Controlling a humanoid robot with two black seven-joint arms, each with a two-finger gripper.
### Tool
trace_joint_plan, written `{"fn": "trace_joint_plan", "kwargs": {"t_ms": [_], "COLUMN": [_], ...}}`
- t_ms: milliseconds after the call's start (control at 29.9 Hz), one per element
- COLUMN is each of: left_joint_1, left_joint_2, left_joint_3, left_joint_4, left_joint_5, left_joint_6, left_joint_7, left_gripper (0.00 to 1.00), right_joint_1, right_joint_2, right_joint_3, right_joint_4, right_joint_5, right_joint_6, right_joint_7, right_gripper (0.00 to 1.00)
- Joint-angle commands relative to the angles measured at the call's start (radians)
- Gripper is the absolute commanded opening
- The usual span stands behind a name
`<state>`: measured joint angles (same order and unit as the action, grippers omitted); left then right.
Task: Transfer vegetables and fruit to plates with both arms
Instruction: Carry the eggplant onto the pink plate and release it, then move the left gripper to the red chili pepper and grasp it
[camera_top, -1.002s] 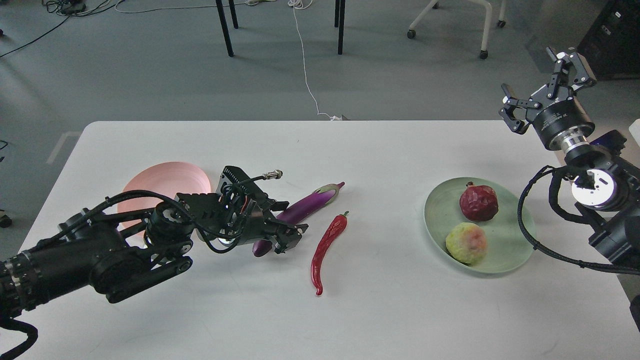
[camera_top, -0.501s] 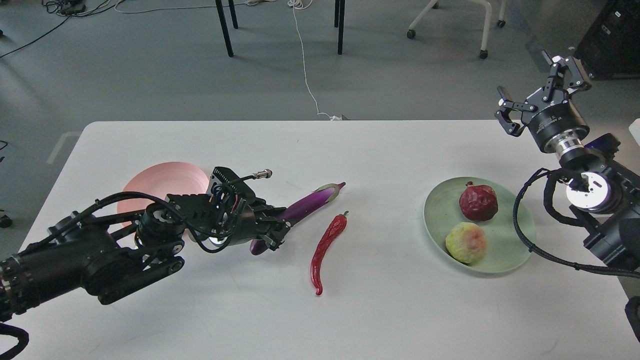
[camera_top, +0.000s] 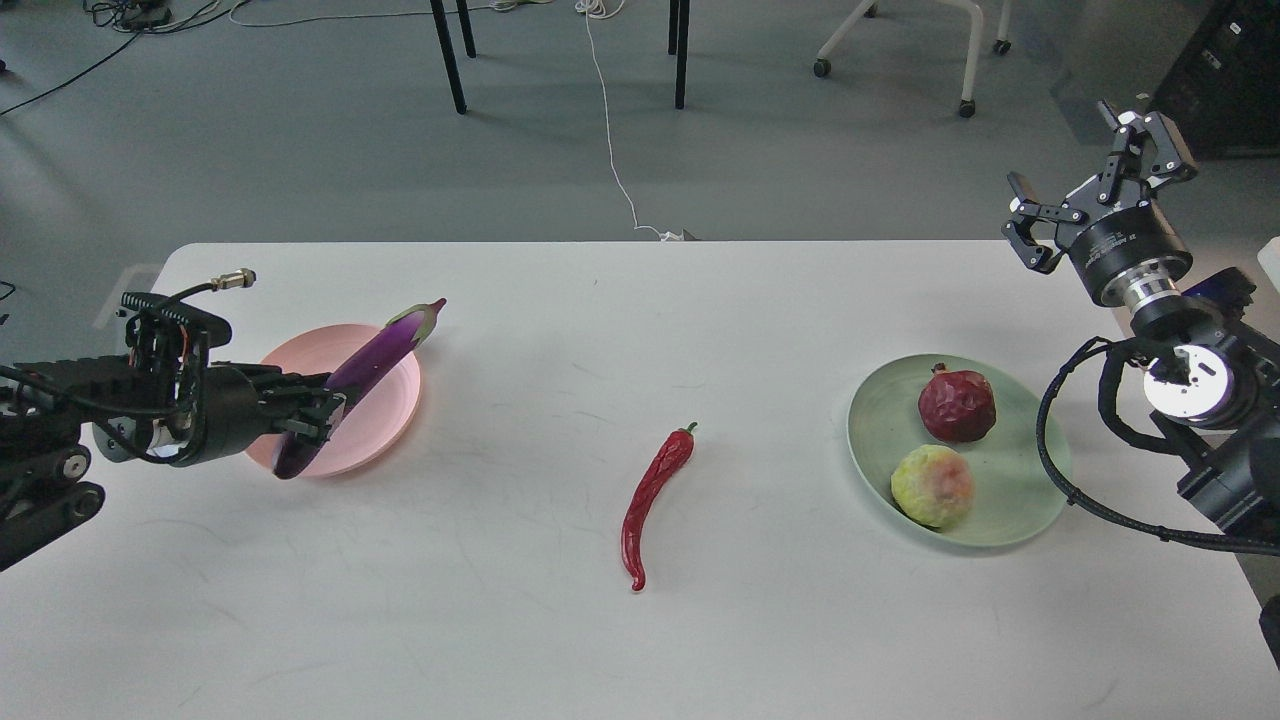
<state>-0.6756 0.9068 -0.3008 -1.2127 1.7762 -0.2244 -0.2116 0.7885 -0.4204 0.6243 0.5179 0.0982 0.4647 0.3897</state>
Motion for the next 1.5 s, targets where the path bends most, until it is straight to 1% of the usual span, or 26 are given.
{"fn": "trace_joint_plan", "kwargs": {"t_ms": [0,67,167,200,334,401,535,568,668,768,835,869,936,969,1036,1136,1203,1270,1370,1470], "left_joint_1": [0.014,0.014,0.014,0.014,0.016,0.015,0.011,0.008,-0.016,-0.105,-0.177,-0.206,-0.246,-0.261,-0.274,-0.272,-0.268,-0.268,-0.26,-0.236], "left_joint_2": [-0.011,-0.015,-0.029,-0.031,-0.039,-0.039,-0.028,-0.026,-0.028,-0.029,-0.031,-0.038,-0.049,-0.077,-0.165,-0.282,-0.36,-0.443,-0.517,-0.565], "left_joint_3": [-0.003,-0.003,-0.001,-0.001,0.0,-0.001,-0.003,-0.004,-0.014,-0.005,-0.003,-0.004,-0.006,-0.006,-0.004,0.003,0.041,0.096,0.156,0.17], "left_joint_4": [0.058,0.061,0.081,0.088,0.096,0.096,0.096,0.094,0.09,0.062,0.004,-0.032,-0.109,-0.146,-0.194,-0.241,-0.26,-0.263,-0.242,-0.209], "left_joint_5": [-0.004,-0.006,-0.008,-0.008,-0.006,-0.009,-0.014,-0.02,-0.049,-0.046,-0.043,-0.043,-0.043,-0.041,-0.04,-0.012,0.012,0.029,0.057,0.077], "left_joint_6": [0.005,0.01,0.02,0.022,0.031,0.034,0.046,0.043,0.036,0.023,-0.03,-0.073,-0.134,-0.154,-0.174,-0.22,-0.243,-0.245,-0.247,-0.247], "left_joint_7": [0.0,0.0,0.003,0.003,0.001,0.001,-0.006,-0.011,-0.025,-0.023,-0.023,-0.02,-0.009,-0.002,0.038,0.147,0.213,0.262,0.319,0.357], "left_gripper": [0.19,0.22,0.4,0.44,0.45,0.49,0.7,0.73,0.73,0.73,0.73,0.73,0.73,0.73,0.73,0.73,0.73,0.73,0.72,0.72], "right_joint_1": [0.0,0.0,0.0,0.0,0.0,0.0,-0.002,-0.002,-0.002,-0.021,-0.026,-0.028,-0.031,-0.035,-0.041,-0.064,-0.075,-0.083,-0.094,-0.095], "right_joint_2": [0.002,0.002,0.002,0.002,0.0,-0.001,-0.003,-0.001,-0.003,-0.008,-0.037,-0.055,-0.074,-0.081,-0.095,-0.098,-0.1,-0.1,-0.1,-0.1], "right_joint_3": [0.0,0.0,0.0,0.0,0.0,0.0,0.0,0.0,0.0,-0.003,-0.003,-0.002,0.002,0.006,0.032,0.066,0.072,0.072,0.074,0.074], "right_joint_4": [0.001,0.001,0.001,0.001,0.001,0.002,0.002,0.001,0.001,-0.004,-0.015,-0.015,-0.016,-0.018,-0.025,-0.025,-0.025,-0.025,-0.022,-0.022], "right_joint_5": [0.0,0.0,0.0,-0.002,0.0,-0.002,0.0,0.0,0.0,-0.002,-0.002,-0.002,0.0,0.001,0.001,0.001,0.001,0.001,0.001,0.001], "right_joint_6": [0.0,0.0,0.0,0.002,0.002,0.002,0.002,0.002,0.005,0.024,0.024,0.024,0.024,0.024,0.024,0.024,0.024,0.024,0.024,0.024], "right_joint_7": [0.0,0.0,0.0,0.0,0.0,0.0,0.0,0.0,0.0,-0.002,-0.002,-0.002,-0.002,0.0,-0.002,-0.002,-0.002,0.0,0.0,0.0], "right_gripper": [0.99,0.99,0.99,0.99,0.99,0.99,0.99,0.99,0.99,0.99,0.99,0.99,0.99,0.99,0.99,0.99,0.99,0.99,0.99,0.99]}}
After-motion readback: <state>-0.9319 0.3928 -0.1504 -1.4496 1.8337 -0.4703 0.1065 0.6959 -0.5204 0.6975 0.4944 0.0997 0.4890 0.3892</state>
